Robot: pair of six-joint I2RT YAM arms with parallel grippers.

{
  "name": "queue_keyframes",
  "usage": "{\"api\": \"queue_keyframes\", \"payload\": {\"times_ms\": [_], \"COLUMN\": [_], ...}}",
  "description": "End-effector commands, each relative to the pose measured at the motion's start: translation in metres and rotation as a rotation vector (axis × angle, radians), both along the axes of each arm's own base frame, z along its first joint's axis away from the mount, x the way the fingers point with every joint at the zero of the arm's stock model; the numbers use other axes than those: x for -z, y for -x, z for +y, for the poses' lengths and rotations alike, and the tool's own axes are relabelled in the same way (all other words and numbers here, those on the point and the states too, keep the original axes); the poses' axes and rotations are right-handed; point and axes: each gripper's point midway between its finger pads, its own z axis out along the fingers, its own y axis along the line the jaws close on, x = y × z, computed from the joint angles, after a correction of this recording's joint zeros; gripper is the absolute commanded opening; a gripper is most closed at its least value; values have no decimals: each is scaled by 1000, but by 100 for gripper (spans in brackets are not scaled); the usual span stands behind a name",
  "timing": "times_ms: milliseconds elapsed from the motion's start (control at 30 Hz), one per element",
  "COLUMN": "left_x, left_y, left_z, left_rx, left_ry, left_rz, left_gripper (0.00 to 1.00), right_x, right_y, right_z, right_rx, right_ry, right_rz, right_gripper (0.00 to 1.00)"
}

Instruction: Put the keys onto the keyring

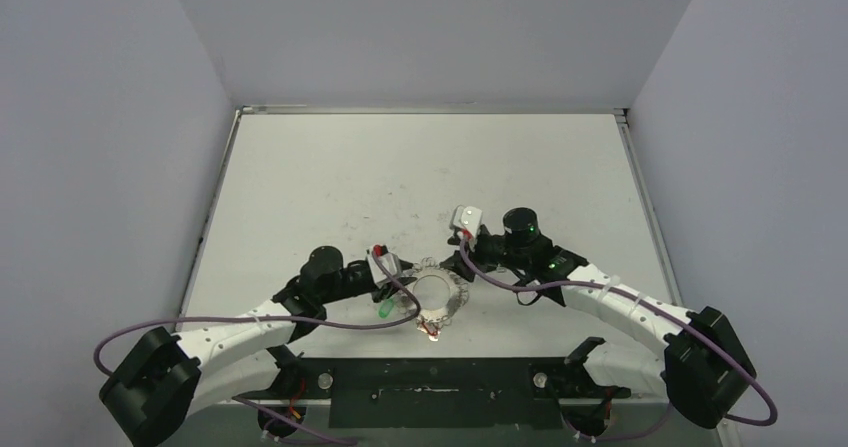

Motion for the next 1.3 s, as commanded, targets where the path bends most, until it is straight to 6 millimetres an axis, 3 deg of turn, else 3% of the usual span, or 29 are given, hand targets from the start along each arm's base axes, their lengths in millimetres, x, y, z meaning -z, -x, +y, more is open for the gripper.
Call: {"api": "queue_keyframes", "payload": {"times_ms": [0, 267, 433, 633, 833, 1000, 1100, 1267], "left_x": [-11, 15, 32, 43, 56, 67, 87, 118], "left_y": [1, 6, 10, 0, -14, -34, -44, -49], "left_z": [-21, -64, -91, -98, -81, -50, -24, -3], "left_rx": [50, 151, 200, 105, -96, -340, -494, -590], "left_ry": [57, -1, -32, -4, 21, 43, -21, -123], "left_rz": [17, 114, 136, 255, 388, 547, 767, 1039], "left_gripper": [30, 30, 30, 30, 31, 35, 43, 43], "right_x": [-25, -8, 9, 34, 58, 76, 89, 98], "right_y": [-28, -20, -5, 19, 30, 34, 36, 40], "right_z": [-15, -50, -67, -75, -79, -70, -62, -39], "right_rx": [197, 357, 490, 591, 625, 606, 596, 547], "right_ry": [-126, -184, -282, -384, -350, -331, -298, -260], "right_rz": [-6, 109, 285, 500, 586, 671, 741, 785], "right_gripper": [51, 51, 51, 51, 51, 51, 51, 49]}}
